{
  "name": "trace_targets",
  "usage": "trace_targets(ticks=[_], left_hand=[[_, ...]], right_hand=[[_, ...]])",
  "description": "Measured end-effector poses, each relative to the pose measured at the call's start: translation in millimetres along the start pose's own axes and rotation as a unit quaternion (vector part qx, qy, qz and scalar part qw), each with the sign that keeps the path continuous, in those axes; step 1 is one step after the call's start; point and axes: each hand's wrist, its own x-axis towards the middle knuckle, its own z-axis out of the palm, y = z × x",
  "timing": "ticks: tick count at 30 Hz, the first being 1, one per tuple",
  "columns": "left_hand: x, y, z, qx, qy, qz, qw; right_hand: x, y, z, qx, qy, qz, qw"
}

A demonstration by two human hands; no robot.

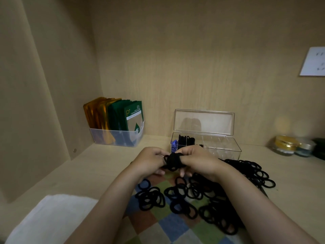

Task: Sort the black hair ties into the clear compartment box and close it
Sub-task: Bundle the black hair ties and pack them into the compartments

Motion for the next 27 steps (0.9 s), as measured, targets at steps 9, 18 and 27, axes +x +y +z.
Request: trace_targets(ticks=[9, 18, 27], left_hand=[[-5, -8, -3, -0.173, -0.094, -0.046, 0.979], [-4, -19, -5, -0.054, -0.099, 0.023, 0.993], [-5, -18, -5, -0.078, -0.047, 0.051, 0.995]], right_hand=[[13, 9, 9, -0.200, 0.148, -0.017, 0.968], [15, 12, 15, -0.302, 0.155, -0.077, 0.937], [7, 7, 6, -0.025, 0.043, -0.001, 0.999]])
